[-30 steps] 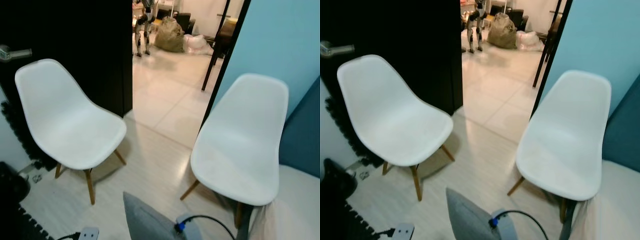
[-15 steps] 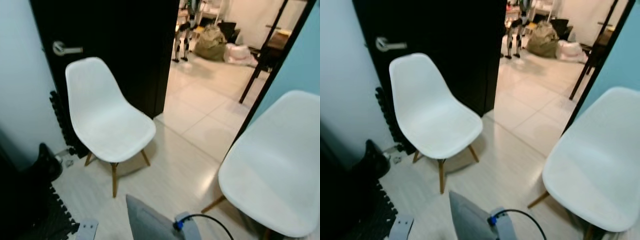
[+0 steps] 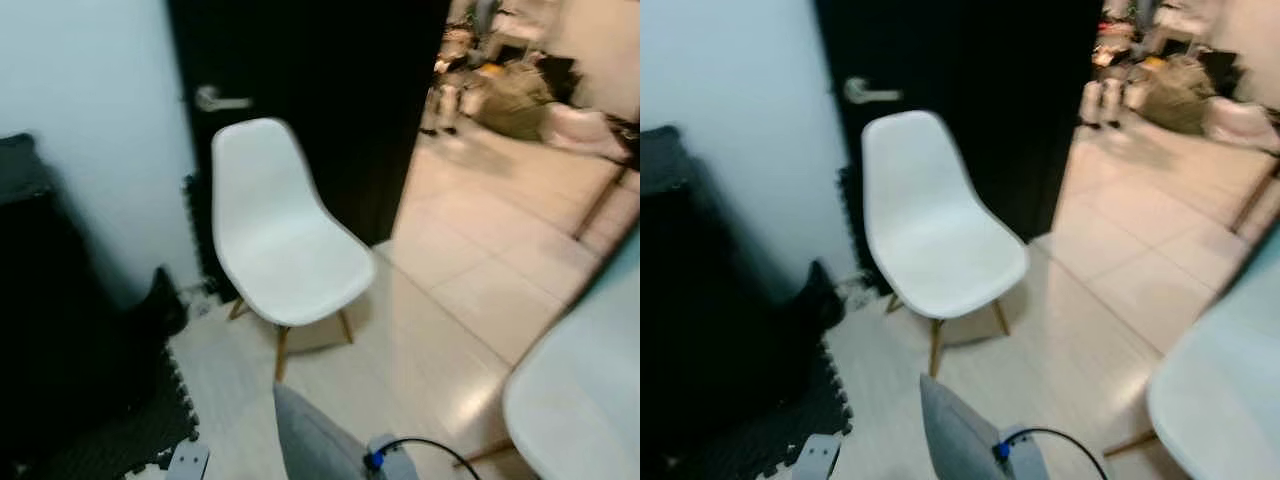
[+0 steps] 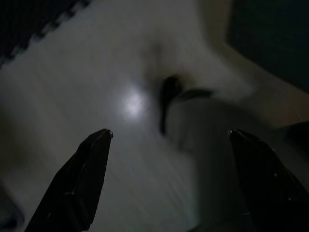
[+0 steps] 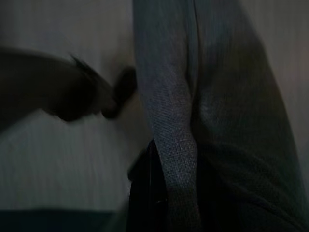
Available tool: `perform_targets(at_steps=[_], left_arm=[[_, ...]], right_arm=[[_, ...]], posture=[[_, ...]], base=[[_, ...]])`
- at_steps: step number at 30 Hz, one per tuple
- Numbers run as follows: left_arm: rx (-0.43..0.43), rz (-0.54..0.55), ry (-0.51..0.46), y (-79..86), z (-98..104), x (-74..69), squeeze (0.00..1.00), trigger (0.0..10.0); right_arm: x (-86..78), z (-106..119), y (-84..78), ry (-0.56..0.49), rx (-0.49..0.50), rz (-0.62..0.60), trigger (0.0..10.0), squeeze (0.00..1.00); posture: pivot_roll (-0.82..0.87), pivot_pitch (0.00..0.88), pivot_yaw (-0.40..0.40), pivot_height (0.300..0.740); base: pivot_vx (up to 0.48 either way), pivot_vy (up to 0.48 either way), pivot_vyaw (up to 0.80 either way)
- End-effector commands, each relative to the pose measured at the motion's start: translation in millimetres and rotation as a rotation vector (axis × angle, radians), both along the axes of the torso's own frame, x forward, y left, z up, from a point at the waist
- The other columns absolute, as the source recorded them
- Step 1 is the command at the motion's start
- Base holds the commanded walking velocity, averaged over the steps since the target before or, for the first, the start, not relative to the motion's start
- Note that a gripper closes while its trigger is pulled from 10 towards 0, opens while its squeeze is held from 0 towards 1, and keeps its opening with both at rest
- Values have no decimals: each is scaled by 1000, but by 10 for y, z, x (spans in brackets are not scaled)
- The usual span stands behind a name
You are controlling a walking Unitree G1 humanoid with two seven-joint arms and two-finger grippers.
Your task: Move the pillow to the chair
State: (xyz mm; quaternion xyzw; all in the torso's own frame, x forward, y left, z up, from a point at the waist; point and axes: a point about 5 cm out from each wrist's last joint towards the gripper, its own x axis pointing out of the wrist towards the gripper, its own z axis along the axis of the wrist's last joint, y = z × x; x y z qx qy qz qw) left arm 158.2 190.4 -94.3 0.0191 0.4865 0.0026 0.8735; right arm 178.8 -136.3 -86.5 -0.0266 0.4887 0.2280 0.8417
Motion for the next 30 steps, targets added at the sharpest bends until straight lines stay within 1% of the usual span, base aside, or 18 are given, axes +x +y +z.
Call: perform_targets(at_steps=[1, 8, 16, 18, 28, 30], left_arm=[[-13, -2, -5, -33, 6, 24, 0, 10000], [-25, 19, -11, -25, 2, 8, 0, 10000], [-24, 29, -18, -13, 10, 22, 0, 10000], [-24, 26, -23, -5, 18, 39, 0, 10000], [-30, 22, -29, -5, 26, 56, 0, 10000], [-42, 24, -29, -12, 27, 59, 0, 10000]], right_arm=[[-66, -29, -10, 21, 12, -13, 10000, 0], [-69, -29, 23, 8, 13, -11, 10000, 0], [-19, -9, 33, -15, 6, -24, 10000, 0], [-11, -11, 23, -14, -14, -38, 10000, 0], [-7, -11, 24, -10, -15, -46, 10000, 0], [-10, -11, 20, -10, -15, -45, 10000, 0]], posture=[[149, 0, -72, 724], [157, 0, -76, 724], [172, 0, -77, 724], [174, 0, -73, 724], [170, 0, -70, 724], [160, 0, -65, 724]], base=[[0, 0, 731], [0, 0, 728], [0, 0, 707], [0, 0, 0], [0, 0, 0], [0, 0, 0]])
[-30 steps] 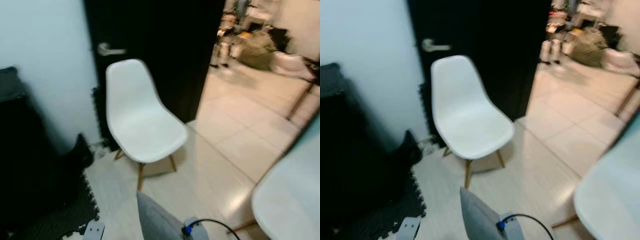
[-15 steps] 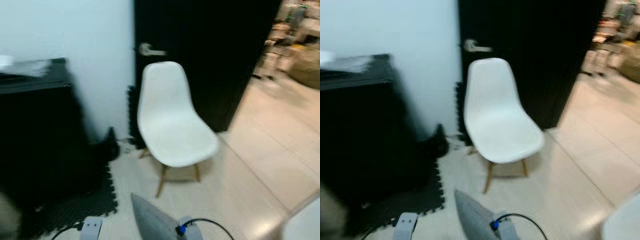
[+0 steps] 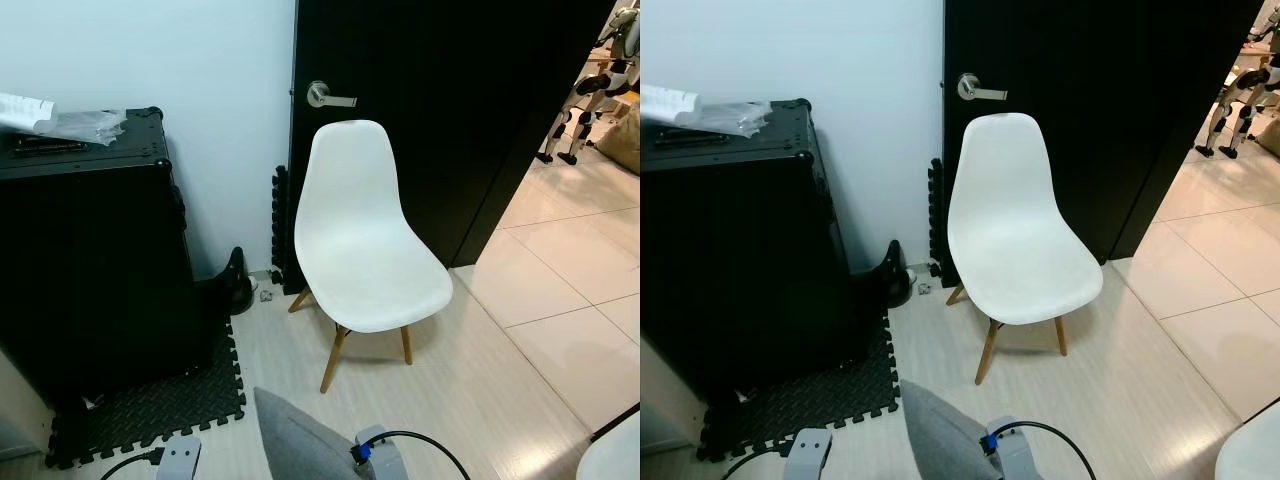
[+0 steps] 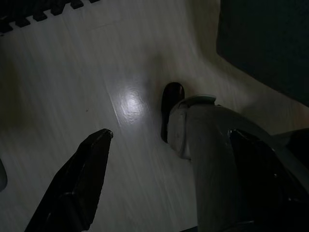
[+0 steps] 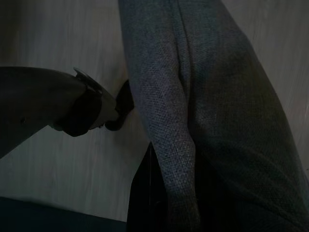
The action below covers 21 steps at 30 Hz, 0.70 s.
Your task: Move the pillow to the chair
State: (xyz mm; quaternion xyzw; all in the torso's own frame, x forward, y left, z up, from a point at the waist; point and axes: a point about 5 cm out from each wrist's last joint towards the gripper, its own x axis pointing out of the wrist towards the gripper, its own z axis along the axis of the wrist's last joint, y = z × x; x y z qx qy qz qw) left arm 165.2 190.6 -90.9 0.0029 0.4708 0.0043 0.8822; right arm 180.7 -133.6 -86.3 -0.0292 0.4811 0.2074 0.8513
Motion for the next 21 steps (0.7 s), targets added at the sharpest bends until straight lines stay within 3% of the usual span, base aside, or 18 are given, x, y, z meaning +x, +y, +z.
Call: perform_targets(at_steps=[1, 5, 21], left_arm=[[-16, 6, 7, -14, -8, -11, 0, 10000], [-28, 15, 12, -20, -11, -14, 0, 10000], [-39, 1, 7, -57, 2, 27, 0, 10000]], right_arm=[[-29, -13, -7, 14, 6, -9, 10000, 0], [-29, -13, -9, 14, 9, -15, 10000, 0], [-27, -11, -44, 15, 7, -7, 10000, 0]], posture=[[160, 0, -65, 724], [155, 0, -60, 724], [145, 0, -66, 724]], base=[[0, 0, 0], [0, -74, 0], [0, -392, 0]])
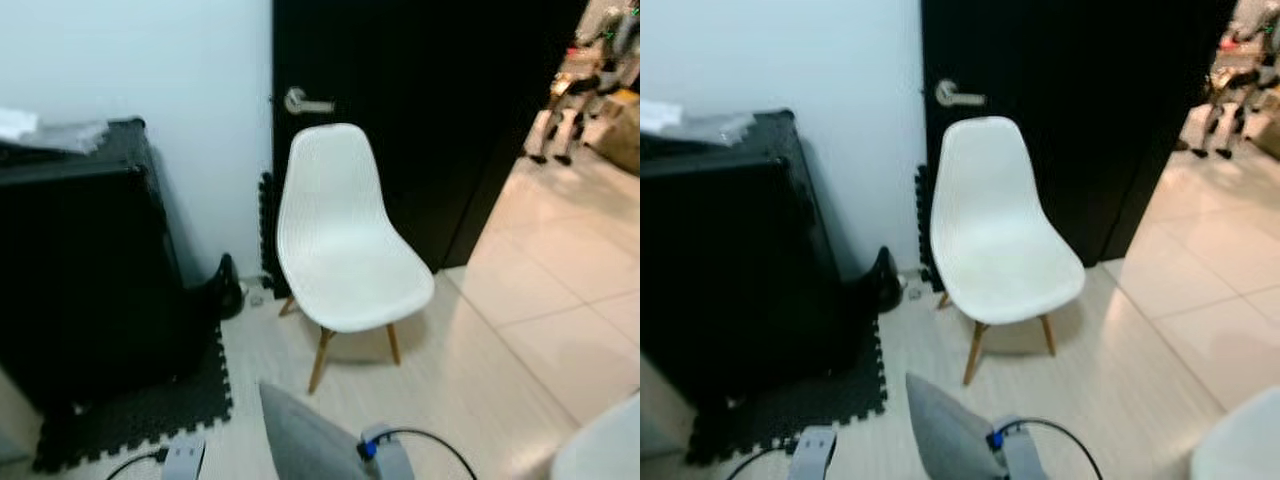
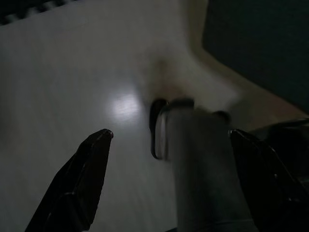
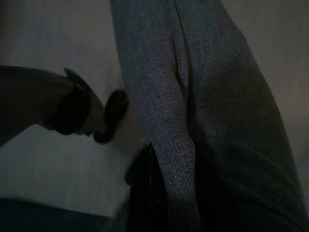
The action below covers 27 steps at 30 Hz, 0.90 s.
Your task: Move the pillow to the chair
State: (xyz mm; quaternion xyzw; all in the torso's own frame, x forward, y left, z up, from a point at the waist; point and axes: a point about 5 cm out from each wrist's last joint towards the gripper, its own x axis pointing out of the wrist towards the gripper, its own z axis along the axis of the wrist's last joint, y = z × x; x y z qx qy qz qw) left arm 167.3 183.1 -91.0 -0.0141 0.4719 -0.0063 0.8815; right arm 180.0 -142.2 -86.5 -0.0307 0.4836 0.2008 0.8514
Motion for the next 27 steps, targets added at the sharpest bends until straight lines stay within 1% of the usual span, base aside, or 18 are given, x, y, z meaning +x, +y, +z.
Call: perform_targets(at_steps=[1, 4, 8, 21, 27], left_arm=[[1, 4, 5, 18, 3, 7, 0, 10000], [2, 4, 5, 20, 2, 3, 0, 10000], [3, 19, 6, 41, -3, -14, 0, 10000], [0, 17, 16, 28, -16, -41, 0, 10000], [-2, 27, 28, 37, -33, -82, 0, 10000]], right_arm=[[-20, -9, 42, 11, 16, 3, 10000, 0], [-25, -11, 43, 12, 15, 7, 10000, 0], [-34, -15, 53, 10, 7, 27, 10000, 0], [-44, -18, 43, 12, 11, 28, 10000, 0], [-79, -33, 58, 21, 12, 32, 10000, 0]], posture=[[145, 0, -66, 724], [146, 0, -67, 724], [148, 0, -67, 724], [148, 0, -62, 724], [154, 0, -65, 724]], base=[[0, -394, 0], [0, -384, 0], [0, 0, 0], [0, 0, 0], [0, 0, 0]])
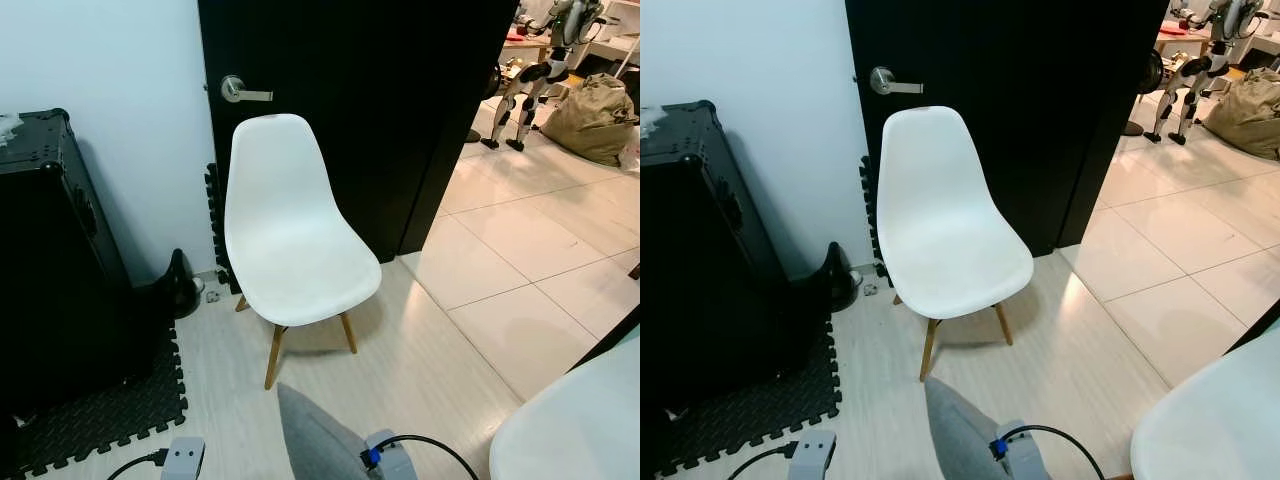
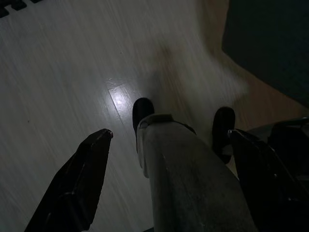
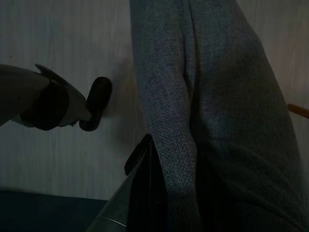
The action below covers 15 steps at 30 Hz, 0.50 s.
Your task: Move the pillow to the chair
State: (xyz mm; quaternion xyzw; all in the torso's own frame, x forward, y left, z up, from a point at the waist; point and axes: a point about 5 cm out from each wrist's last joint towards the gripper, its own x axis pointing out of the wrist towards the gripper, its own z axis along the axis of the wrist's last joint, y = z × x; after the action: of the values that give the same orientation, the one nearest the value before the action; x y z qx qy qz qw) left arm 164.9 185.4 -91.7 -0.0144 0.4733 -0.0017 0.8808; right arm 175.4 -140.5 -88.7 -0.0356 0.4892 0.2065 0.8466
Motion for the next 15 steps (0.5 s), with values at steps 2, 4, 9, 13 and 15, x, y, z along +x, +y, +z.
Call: perform_targets(at_steps=[2, 4, 9, 13, 15], left_arm=[[-6, 21, 27, 19, -27, -64, 0, 10000], [-2, 15, 31, 35, -27, -66, 0, 10000], [9, -8, 32, 57, -16, -46, 0, 10000], [11, -16, 30, 56, -10, -29, 0, 10000], [11, -20, 28, 54, -3, -10, 0, 10000]], right_arm=[[-37, -14, 48, 10, 16, 21, 10000, 0], [-28, -10, 62, 8, 18, 18, 10000, 0], [16, 9, 79, -2, 22, 11, 10000, 0], [27, 14, 80, -5, 21, 10, 10000, 0], [36, 17, 82, -6, 21, 5, 10000, 0]], posture=[[155, 0, -63, 724], [153, 0, -53, 724], [153, 0, -48, 724], [153, 0, -45, 724], [149, 0, -42, 724]], base=[[0, 0, 0], [0, 0, 0], [0, 0, 0], [0, 0, 0], [0, 0, 0]])
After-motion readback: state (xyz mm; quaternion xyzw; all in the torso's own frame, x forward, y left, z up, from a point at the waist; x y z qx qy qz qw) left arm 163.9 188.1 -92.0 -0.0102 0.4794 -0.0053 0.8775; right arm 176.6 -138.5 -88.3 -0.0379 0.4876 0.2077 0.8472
